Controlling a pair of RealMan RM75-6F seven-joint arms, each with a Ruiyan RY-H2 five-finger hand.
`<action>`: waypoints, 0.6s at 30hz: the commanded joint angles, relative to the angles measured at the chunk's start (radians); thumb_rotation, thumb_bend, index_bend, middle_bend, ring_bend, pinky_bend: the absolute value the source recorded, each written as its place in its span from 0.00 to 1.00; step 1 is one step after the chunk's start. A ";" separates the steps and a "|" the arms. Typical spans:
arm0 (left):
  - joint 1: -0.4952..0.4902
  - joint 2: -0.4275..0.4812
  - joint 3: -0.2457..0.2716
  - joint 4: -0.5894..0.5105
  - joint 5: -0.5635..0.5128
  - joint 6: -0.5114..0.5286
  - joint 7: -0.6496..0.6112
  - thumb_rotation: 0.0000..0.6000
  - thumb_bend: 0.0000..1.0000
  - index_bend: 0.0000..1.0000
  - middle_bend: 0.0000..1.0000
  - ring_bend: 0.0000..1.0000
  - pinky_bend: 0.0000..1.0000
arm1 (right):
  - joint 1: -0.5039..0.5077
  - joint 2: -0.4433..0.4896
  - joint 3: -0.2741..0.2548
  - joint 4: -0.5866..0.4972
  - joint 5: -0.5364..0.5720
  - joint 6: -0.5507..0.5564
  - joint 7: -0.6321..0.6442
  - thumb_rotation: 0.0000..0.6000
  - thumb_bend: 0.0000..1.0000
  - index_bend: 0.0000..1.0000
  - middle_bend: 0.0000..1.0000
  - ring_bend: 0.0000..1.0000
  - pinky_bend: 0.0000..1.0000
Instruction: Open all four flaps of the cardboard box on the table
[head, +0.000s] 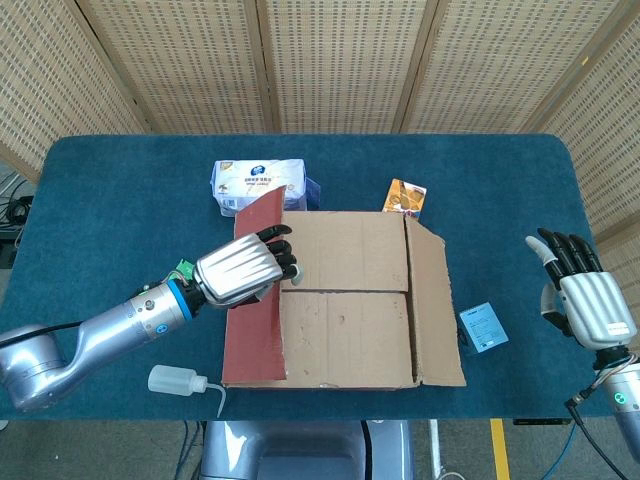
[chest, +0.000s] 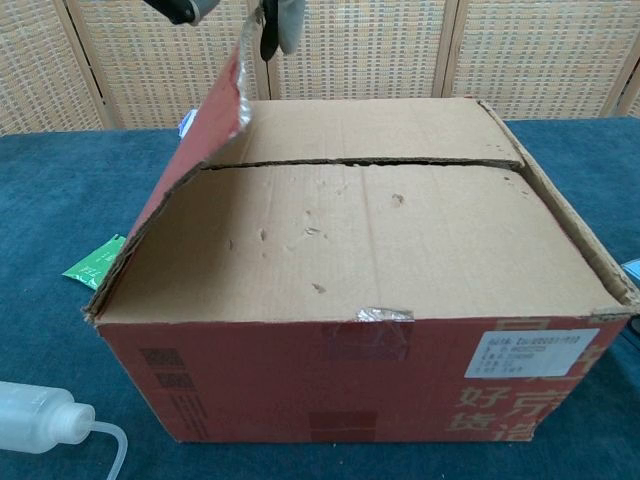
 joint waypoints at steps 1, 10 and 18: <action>0.023 0.035 0.001 -0.016 0.022 0.028 -0.023 1.00 1.00 0.39 0.44 0.29 0.12 | 0.000 0.003 0.001 -0.003 0.000 0.000 -0.003 1.00 0.85 0.05 0.04 0.00 0.04; 0.099 0.158 0.029 -0.039 0.100 0.090 -0.117 1.00 1.00 0.39 0.45 0.30 0.12 | 0.003 0.007 0.004 -0.016 0.002 -0.006 -0.013 1.00 0.85 0.05 0.04 0.00 0.04; 0.167 0.266 0.068 -0.034 0.166 0.119 -0.199 1.00 1.00 0.39 0.45 0.30 0.12 | 0.006 0.011 0.004 -0.034 0.000 -0.012 -0.030 1.00 0.85 0.05 0.04 0.00 0.04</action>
